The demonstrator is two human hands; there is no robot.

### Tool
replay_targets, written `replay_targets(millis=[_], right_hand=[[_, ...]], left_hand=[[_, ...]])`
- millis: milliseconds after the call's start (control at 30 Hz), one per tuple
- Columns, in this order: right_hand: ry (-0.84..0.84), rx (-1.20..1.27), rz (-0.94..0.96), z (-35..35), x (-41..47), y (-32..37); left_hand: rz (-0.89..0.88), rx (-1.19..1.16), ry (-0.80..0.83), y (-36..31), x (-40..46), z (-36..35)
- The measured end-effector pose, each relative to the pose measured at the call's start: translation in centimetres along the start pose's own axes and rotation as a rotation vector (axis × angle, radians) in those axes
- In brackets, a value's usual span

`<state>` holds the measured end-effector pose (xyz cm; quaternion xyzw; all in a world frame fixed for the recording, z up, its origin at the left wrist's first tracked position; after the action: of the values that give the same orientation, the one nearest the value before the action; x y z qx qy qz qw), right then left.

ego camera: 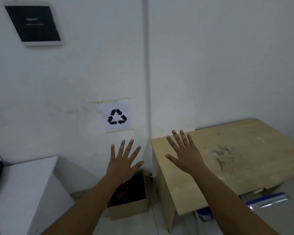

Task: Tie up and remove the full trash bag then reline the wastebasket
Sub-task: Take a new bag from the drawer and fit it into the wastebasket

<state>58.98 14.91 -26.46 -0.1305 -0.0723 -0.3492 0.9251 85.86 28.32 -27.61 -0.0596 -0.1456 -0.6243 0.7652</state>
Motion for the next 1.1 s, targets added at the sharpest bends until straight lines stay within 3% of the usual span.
replay_targets(millis=[333, 800, 1100], right_hand=[[0.042, 0.023, -0.078, 0.0, -10.5, -9.6], [0.106, -0.045, -0.137, -1.9, -26.1, -41.5], [0.148, -0.007, -0.171, -6.8, -27.7, -55.6]], left_hand=[[-0.136, -0.019, 0.077, -16.8, 0.2, 1.2], [-0.042, -0.125, 0.091, -51.3, 9.1, 0.5], [-0.066, -0.130, 0.160, -63.9, 18.4, -4.3]])
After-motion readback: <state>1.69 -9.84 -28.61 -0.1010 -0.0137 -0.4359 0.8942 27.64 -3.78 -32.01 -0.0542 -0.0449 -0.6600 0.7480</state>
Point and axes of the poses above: each hand's wrist, its own x-axis towards the middle knuckle, its own z-axis out of the back of the hand, y = z × x, the point moved 4 cm from there along x, towards the middle knuckle, and after that the axes turned 10 degrees about z, right-handed, at the moved point
